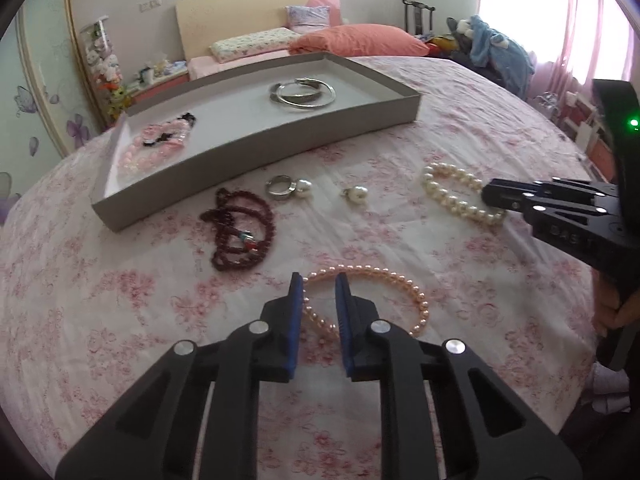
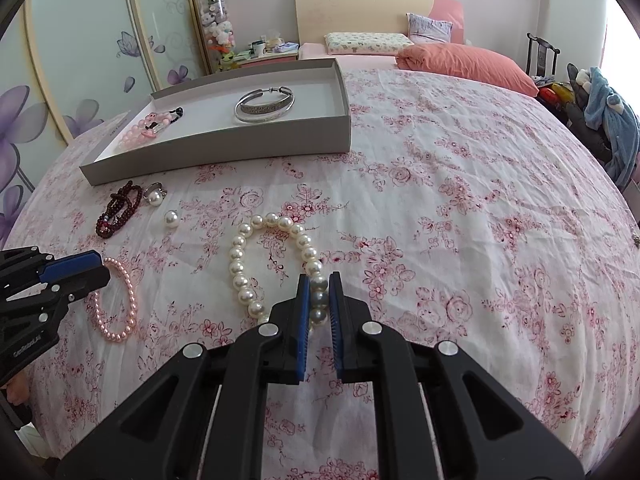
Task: Organize jewelry
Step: 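Grasp the peach pearl bracelet with the left gripper while the right gripper holds the white pearl bracelet, then lift and carry both pearl bracelets over the white tray with both grippers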
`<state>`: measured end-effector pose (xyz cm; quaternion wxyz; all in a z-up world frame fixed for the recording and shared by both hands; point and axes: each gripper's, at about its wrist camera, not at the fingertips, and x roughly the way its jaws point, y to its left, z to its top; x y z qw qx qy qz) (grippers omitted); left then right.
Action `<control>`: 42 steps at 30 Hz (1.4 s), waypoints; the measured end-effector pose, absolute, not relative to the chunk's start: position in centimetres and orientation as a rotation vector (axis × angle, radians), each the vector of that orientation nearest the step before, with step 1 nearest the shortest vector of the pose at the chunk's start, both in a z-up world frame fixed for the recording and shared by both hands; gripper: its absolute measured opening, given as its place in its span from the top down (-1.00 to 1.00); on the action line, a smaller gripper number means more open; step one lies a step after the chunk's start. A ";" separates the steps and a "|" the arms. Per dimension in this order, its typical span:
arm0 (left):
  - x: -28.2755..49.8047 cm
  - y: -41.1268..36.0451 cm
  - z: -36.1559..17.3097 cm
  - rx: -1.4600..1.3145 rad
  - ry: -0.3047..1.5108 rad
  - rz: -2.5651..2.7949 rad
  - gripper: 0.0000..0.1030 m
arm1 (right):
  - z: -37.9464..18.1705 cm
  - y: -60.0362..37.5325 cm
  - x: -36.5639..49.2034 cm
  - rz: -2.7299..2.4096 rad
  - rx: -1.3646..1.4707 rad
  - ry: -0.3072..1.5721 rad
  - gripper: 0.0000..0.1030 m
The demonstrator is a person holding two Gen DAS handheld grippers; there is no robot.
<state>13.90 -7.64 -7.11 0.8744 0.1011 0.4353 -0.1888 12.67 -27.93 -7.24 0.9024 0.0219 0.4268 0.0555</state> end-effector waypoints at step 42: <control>11.6 -2.3 -3.6 -0.004 0.796 -0.383 0.88 | -3.3 -26.5 12.1 0.273 0.141 0.730 0.80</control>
